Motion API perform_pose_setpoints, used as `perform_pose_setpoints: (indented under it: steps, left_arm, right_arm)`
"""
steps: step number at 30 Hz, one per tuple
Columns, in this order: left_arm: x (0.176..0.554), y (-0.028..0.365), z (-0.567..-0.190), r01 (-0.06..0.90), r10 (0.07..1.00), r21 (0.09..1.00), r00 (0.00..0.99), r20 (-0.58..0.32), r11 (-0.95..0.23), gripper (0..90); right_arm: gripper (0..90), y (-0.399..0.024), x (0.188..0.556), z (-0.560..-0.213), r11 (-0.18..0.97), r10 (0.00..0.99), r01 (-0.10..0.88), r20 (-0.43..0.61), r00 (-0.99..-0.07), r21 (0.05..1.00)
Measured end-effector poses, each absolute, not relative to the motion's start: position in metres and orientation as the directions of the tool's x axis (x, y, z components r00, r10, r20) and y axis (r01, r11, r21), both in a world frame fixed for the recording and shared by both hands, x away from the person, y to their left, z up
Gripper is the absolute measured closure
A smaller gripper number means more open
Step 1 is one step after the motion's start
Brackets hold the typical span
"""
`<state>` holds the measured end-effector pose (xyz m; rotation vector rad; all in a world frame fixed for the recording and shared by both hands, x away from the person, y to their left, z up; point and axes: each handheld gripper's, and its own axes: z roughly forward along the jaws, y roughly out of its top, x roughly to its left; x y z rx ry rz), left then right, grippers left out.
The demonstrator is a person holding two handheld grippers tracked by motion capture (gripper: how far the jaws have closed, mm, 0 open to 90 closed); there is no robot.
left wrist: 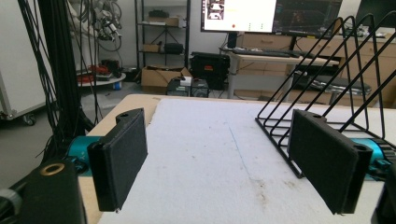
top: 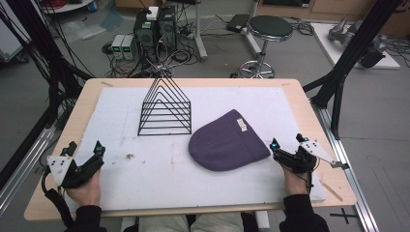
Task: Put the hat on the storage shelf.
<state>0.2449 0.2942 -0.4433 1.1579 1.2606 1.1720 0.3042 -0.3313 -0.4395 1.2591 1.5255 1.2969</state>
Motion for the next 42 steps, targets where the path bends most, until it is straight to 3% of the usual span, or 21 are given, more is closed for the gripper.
perform_pose_setpoints:
  steps: [28, 42]
  left_arm:
    - [0.247, 0.292, -0.443, 0.013, 0.995, 0.995, 0.009, -0.099, 0.099, 21.4]
    - [0.242, 0.292, -0.441, -0.004, 0.996, 0.996, 0.000, -0.085, 0.085, 22.1]
  right_arm:
    - [4.4, -0.340, 0.302, -0.437, -0.042, 0.967, 0.216, 0.094, -0.237, 0.976]
    - [4.4, -0.324, 0.319, -0.363, 0.114, 0.903, 0.128, -0.049, -0.426, 0.985]
